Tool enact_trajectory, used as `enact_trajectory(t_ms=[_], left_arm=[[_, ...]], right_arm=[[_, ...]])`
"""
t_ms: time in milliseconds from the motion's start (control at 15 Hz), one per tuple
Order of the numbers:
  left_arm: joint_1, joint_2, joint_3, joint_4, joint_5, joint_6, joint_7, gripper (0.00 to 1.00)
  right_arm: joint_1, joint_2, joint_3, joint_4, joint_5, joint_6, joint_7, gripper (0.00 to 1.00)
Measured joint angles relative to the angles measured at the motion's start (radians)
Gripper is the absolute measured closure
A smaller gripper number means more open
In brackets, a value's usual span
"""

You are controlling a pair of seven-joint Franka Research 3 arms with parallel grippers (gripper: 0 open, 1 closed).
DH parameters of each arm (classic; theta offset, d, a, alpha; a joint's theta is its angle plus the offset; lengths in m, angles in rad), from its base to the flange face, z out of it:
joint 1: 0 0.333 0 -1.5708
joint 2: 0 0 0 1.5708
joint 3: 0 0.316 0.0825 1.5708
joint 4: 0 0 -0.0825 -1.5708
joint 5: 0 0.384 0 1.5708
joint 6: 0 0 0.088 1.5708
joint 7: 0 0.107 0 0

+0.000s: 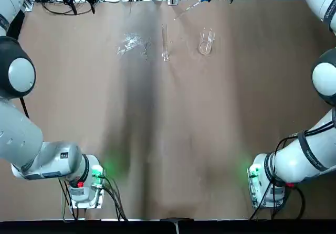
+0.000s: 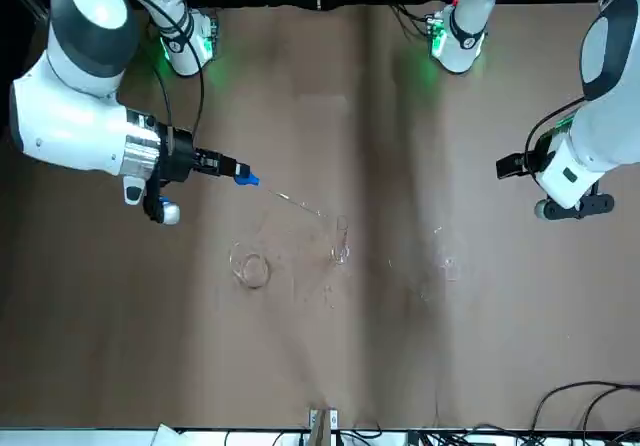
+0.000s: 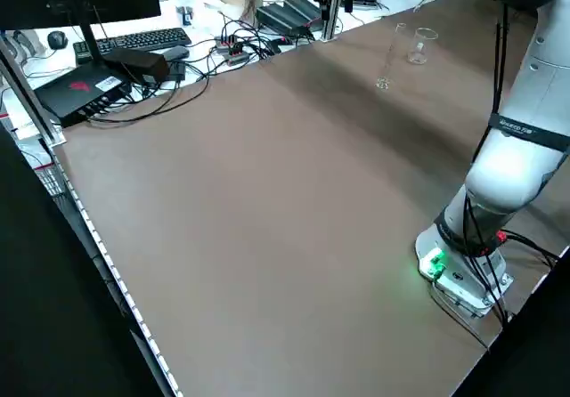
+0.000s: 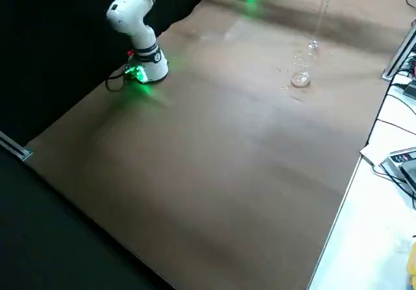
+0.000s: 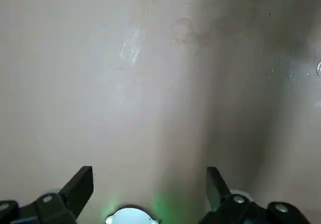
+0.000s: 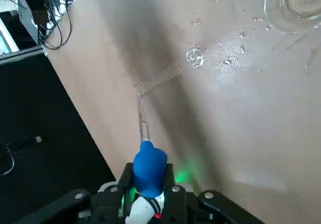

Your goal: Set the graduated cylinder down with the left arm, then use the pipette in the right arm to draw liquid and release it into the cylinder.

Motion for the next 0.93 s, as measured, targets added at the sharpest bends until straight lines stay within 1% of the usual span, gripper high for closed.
enact_trajectory(t_ms=[267, 533, 933], left_arm=[[-0.015, -0.001, -0.013, 0.001, 0.0, -0.023, -0.088, 0.0], [-0.016, -0.014, -0.057, 0.012, 0.0, -0.027, -0.188, 0.0], [-0.016, -0.067, -0.081, 0.021, 0.0, -0.033, -0.177, 0.0]], right_arm=[[0.027, 0.0, 0.0, 0.0, 0.0, 0.038, 0.024, 0.74], [0.052, 0.0, 0.0, -0.002, 0.0, 0.07, 0.038, 0.73], [0.08, 0.0, -0.001, -0.007, -0.017, 0.077, 0.041, 0.73]])
